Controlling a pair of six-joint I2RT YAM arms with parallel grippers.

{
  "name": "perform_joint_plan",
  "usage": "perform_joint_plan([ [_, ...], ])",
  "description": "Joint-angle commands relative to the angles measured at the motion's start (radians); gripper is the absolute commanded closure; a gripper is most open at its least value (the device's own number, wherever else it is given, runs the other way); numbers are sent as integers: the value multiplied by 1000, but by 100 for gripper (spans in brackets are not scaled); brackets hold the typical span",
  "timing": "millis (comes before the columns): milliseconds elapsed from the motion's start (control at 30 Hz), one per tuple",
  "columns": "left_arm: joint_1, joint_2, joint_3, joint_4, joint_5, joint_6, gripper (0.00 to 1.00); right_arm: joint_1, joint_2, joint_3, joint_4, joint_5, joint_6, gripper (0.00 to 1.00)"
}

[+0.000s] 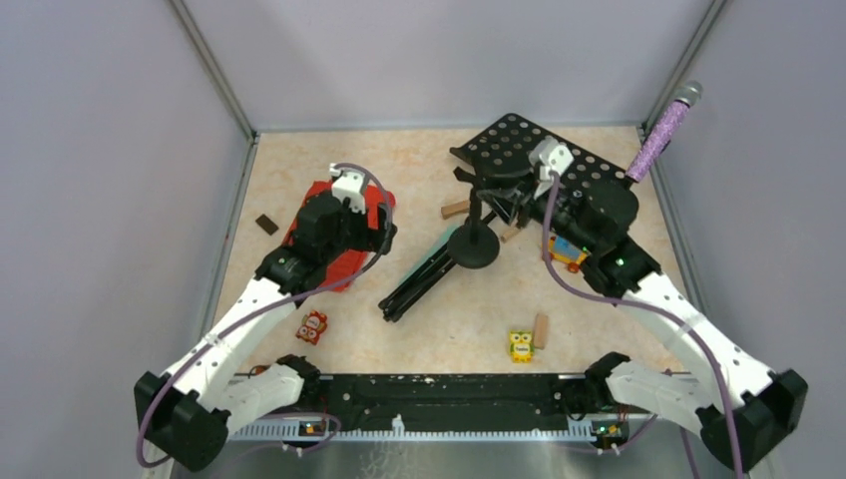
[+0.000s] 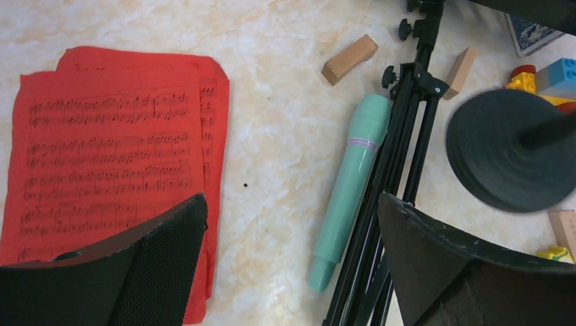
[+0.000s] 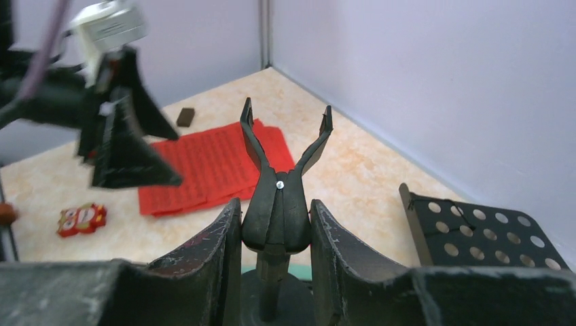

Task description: Pack up the instrument practice props

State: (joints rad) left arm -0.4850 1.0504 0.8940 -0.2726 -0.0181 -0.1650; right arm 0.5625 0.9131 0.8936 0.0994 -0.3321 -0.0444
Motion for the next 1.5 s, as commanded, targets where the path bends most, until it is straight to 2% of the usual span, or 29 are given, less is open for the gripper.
perform_joint_plan([
  [0, 1, -129, -62, -43, -34, -28, 1, 4, 150, 145, 217, 80, 37, 100],
  [333, 1, -360, -160, -117, -41, -38, 1, 18, 585, 400, 415, 160, 10, 100],
  [633, -1, -433, -227, -68, -26, -46, 1, 36, 875, 566, 540, 124, -49, 100],
  [900, -1, -461, -249, -4, 42, -21, 1, 39, 1053, 594, 706, 148, -90, 100],
  [1100, -1, -496, -282, 4, 27, 27, 1, 37, 1127, 567, 786, 172, -81, 100],
  [1133, -1, -499, -282, 4, 26, 30, 1, 36, 1125, 554, 797, 181, -78, 97],
  [1200, -1, -501, -285, 4, 27, 33, 1, 37, 1110, 521, 807, 197, -74, 76],
  [1233, -1, -499, -285, 6, 27, 34, 1, 37, 1100, 501, 805, 198, -73, 62],
  [1300, -1, -493, -284, 6, 27, 33, 1, 37, 1074, 470, 793, 199, -72, 44],
  [1333, -1, -489, -284, 6, 27, 33, 1, 36, 1058, 456, 787, 198, -69, 40],
  [1467, 0, -474, -278, 4, 31, 35, 1, 36, 994, 417, 723, 185, -70, 33],
])
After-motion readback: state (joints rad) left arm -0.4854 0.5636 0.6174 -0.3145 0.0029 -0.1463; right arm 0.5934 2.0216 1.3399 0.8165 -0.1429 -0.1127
